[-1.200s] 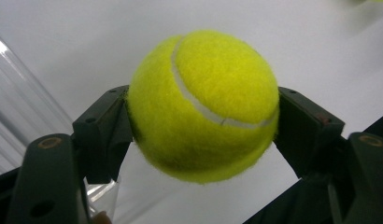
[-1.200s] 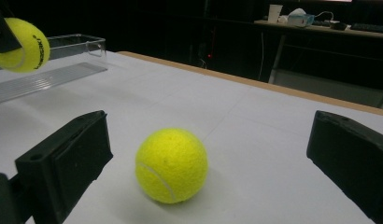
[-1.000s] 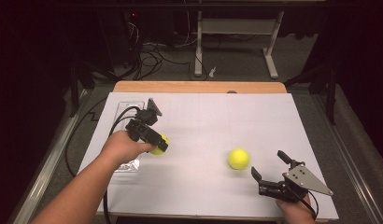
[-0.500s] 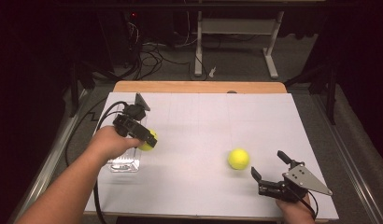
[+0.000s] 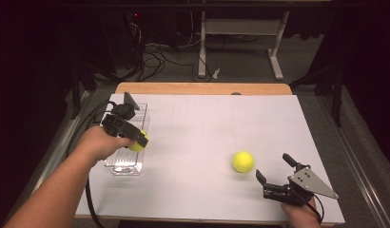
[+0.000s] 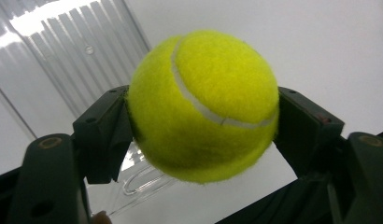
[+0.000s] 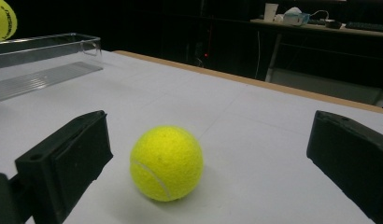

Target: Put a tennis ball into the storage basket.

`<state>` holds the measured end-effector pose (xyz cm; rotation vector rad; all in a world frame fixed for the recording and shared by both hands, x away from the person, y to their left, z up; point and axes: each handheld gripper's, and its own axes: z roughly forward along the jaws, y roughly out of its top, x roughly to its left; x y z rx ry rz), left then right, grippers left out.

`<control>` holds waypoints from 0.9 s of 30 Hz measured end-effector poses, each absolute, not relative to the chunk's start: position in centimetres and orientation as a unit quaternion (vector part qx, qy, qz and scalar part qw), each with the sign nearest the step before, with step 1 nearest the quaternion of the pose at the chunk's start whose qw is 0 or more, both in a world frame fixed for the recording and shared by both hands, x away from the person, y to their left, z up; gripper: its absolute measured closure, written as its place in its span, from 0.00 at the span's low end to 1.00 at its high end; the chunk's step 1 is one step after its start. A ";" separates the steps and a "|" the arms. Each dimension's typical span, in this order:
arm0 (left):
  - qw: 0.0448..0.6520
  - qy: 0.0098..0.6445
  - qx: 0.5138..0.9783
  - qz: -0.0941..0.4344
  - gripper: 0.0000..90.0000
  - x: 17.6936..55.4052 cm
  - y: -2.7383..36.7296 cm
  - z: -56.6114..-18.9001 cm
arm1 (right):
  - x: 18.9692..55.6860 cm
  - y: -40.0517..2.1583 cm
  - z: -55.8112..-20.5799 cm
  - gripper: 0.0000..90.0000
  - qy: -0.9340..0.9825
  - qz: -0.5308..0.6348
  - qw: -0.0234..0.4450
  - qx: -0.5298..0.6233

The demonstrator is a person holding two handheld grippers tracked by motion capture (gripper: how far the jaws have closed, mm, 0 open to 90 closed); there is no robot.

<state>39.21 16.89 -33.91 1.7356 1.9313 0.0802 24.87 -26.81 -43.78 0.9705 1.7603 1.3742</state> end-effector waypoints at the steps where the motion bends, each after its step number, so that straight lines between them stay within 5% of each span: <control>1: 0.269 0.717 0.643 0.030 0.30 39.2 17.1 -33.9 | 24.9 -26.8 -43.8 0.00 0.678 0.529 0.346 0.374; 27: 0.255 0.747 0.613 0.043 0.30 39.8 21.0 -34.9 | 24.9 -26.8 -43.9 0.00 0.681 0.526 0.348 0.372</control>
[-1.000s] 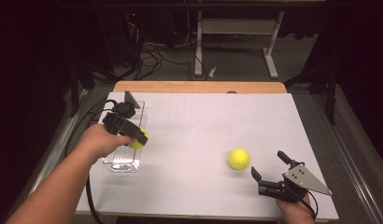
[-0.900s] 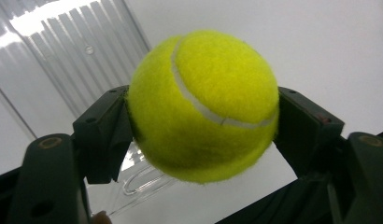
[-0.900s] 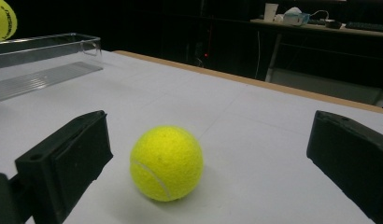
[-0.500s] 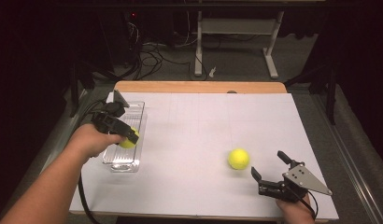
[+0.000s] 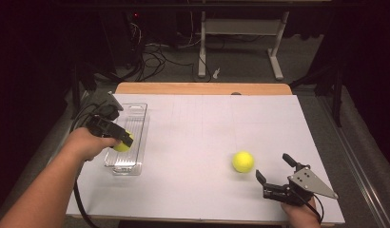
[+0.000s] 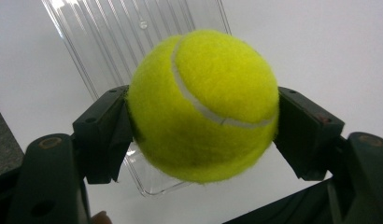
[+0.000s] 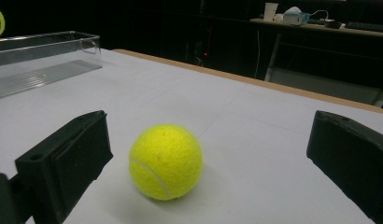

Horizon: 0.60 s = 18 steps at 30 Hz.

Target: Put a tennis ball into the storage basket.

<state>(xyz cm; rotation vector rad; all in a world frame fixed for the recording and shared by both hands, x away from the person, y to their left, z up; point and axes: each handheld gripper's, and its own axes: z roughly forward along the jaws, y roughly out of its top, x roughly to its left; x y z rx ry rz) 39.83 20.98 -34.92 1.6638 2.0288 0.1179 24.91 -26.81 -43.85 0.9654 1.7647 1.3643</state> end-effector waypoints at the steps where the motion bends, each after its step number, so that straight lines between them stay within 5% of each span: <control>1: 0.255 0.748 0.611 0.042 0.30 39.9 21.0 -34.9 | 24.9 -26.8 -43.9 0.00 0.681 0.526 0.348 0.372; 18: 0.249 0.753 0.607 0.052 0.30 41.3 20.8 -34.7 | 24.9 -26.9 -43.9 0.00 0.679 0.527 0.348 0.373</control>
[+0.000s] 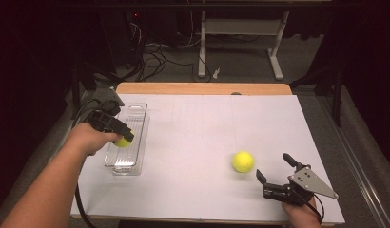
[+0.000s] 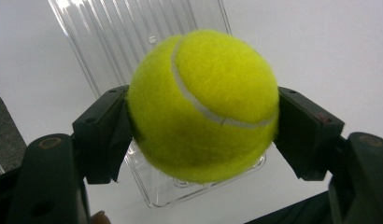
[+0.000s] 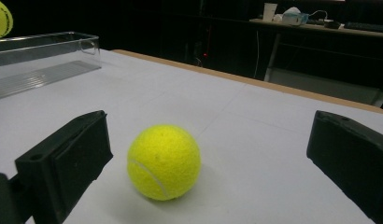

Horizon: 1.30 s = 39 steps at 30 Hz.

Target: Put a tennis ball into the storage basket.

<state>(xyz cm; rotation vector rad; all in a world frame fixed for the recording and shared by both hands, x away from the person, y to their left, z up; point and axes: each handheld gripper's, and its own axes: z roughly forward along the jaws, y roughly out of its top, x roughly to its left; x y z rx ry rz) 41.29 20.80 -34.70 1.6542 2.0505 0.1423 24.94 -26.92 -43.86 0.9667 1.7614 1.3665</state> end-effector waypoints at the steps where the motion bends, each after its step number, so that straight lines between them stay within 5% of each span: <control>1: 0.249 0.753 0.607 0.054 0.30 41.4 20.8 -34.8 | 24.9 -26.9 -43.9 0.00 0.679 0.527 0.348 0.373; 39: 0.215 0.765 0.604 0.065 0.30 45.6 20.1 -37.6 | 25.0 -26.9 -44.0 0.00 0.679 0.528 0.345 0.375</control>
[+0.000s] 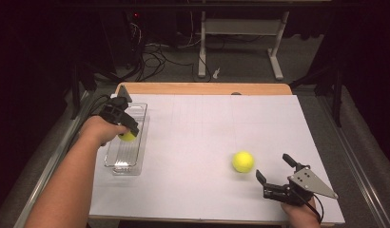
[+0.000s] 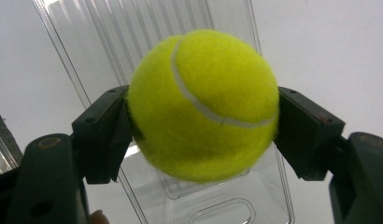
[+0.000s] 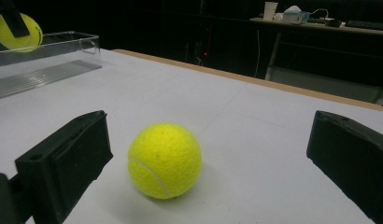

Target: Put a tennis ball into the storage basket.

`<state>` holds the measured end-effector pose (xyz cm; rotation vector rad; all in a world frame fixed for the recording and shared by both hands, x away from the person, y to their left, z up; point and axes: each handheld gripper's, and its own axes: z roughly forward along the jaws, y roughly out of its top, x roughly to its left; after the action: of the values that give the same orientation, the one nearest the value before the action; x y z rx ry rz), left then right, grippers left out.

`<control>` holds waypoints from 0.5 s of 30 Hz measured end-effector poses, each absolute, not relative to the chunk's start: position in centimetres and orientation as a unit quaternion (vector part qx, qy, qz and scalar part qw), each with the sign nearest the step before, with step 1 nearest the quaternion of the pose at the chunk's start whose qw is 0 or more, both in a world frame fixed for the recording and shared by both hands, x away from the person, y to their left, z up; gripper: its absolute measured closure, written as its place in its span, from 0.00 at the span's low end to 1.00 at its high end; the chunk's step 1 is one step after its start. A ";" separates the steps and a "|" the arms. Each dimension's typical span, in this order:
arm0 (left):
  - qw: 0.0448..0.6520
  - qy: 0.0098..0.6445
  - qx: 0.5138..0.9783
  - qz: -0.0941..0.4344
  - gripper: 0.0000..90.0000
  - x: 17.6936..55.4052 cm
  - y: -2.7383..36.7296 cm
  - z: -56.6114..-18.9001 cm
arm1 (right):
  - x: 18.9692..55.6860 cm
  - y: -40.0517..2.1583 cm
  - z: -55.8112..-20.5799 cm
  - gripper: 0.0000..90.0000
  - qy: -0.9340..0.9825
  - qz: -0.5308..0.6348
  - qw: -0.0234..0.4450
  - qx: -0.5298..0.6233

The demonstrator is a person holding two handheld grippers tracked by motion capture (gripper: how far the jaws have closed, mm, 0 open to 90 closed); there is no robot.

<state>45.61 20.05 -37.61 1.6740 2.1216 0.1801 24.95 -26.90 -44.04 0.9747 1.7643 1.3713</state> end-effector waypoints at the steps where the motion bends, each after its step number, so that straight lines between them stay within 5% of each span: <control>1: 0.215 0.765 0.604 0.065 0.30 45.6 20.1 -37.7 | 25.0 -26.9 -44.0 0.00 0.679 0.528 0.345 0.375; 15: 0.213 0.764 0.605 0.065 0.29 45.9 20.0 -38.3 | 25.0 -26.9 -44.1 0.00 0.681 0.526 0.346 0.375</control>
<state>45.87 20.05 -38.30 1.6797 2.1210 0.1800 24.97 -26.87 -44.09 0.9727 1.7664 1.3656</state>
